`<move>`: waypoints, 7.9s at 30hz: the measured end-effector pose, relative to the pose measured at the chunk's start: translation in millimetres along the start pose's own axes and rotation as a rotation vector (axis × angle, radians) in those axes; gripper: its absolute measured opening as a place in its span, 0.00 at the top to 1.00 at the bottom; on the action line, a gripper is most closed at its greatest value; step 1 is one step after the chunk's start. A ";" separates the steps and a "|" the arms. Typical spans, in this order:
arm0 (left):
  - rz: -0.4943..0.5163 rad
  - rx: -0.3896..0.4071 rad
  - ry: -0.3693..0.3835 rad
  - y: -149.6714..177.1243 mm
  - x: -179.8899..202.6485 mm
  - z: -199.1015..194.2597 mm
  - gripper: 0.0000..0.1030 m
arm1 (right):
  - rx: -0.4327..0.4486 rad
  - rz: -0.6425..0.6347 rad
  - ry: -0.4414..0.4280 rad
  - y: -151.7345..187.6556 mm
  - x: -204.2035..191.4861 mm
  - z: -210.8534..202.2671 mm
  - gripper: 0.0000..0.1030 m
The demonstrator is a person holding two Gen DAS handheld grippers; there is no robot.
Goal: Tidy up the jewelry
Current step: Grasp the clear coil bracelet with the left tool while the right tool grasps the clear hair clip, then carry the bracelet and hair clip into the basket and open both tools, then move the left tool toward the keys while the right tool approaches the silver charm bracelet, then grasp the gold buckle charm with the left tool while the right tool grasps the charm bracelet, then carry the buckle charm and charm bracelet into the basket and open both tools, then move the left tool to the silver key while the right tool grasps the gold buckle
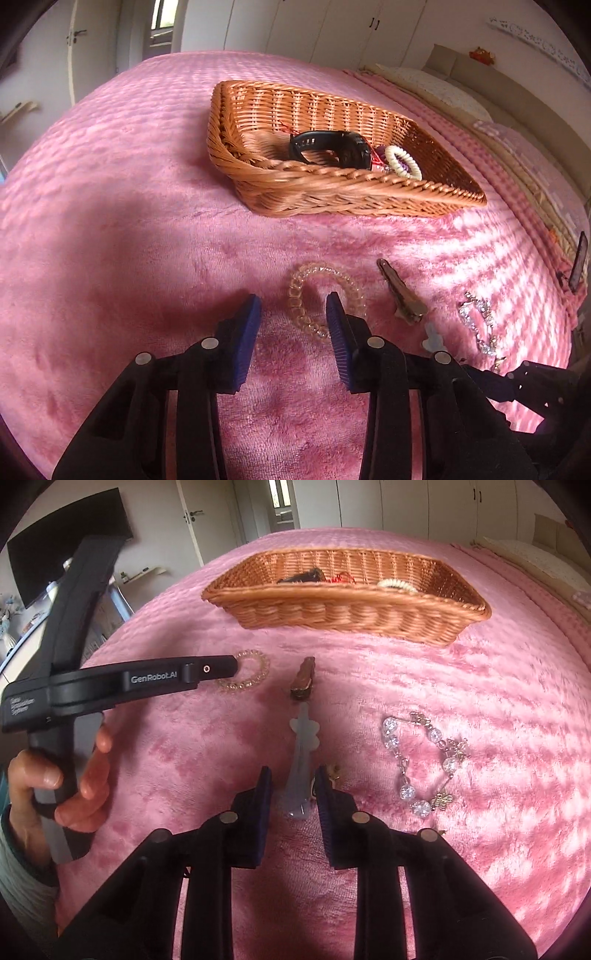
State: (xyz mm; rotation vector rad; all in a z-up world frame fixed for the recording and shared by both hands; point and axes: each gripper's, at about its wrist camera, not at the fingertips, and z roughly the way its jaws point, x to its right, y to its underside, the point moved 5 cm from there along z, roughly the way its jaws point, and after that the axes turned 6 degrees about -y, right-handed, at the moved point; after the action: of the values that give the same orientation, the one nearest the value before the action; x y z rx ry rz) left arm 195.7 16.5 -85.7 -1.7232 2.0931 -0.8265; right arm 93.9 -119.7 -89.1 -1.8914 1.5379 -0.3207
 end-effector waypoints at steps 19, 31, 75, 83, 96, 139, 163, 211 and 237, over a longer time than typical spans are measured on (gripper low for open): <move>0.037 0.088 -0.002 19.2 16.2 -45.8 0.93 | 0.068 -0.002 -0.054 -1.6 -1.0 -30.5 0.90; 0.033 0.198 0.034 0.0 28.2 -95.6 0.93 | 0.138 0.029 -0.092 -16.1 5.6 -69.5 0.90; -0.035 0.285 0.000 -95.0 52.1 -80.6 0.66 | 0.256 0.095 -0.011 -170.2 100.6 -52.7 0.50; -0.015 0.306 0.049 -43.3 68.9 -126.7 0.66 | 0.306 0.024 0.006 -125.7 79.3 -111.8 0.50; 0.031 0.148 0.034 41.6 91.0 -71.4 0.66 | 0.160 0.030 0.002 -53.5 98.8 -75.0 0.64; 0.081 0.133 0.125 55.2 110.8 -58.2 0.88 | 0.057 -0.015 -0.165 -31.9 75.9 -46.4 0.91; 0.108 0.340 0.107 -38.9 89.4 -130.4 0.88 | 0.259 -0.069 -0.123 -120.5 53.0 -125.9 0.93; -0.052 0.379 0.121 -43.8 39.2 -158.1 0.52 | 0.228 -0.001 -0.047 -103.2 57.7 -108.4 0.52; -0.066 0.167 0.117 65.5 42.6 -103.6 0.52 | 0.012 0.104 0.002 30.9 52.7 -32.1 0.67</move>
State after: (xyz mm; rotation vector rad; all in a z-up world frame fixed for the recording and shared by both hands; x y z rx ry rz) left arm 75.2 7.2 -38.6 -1.7003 1.9849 -1.1132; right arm 66.1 -182.5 -96.1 -1.7947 1.6257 -0.2845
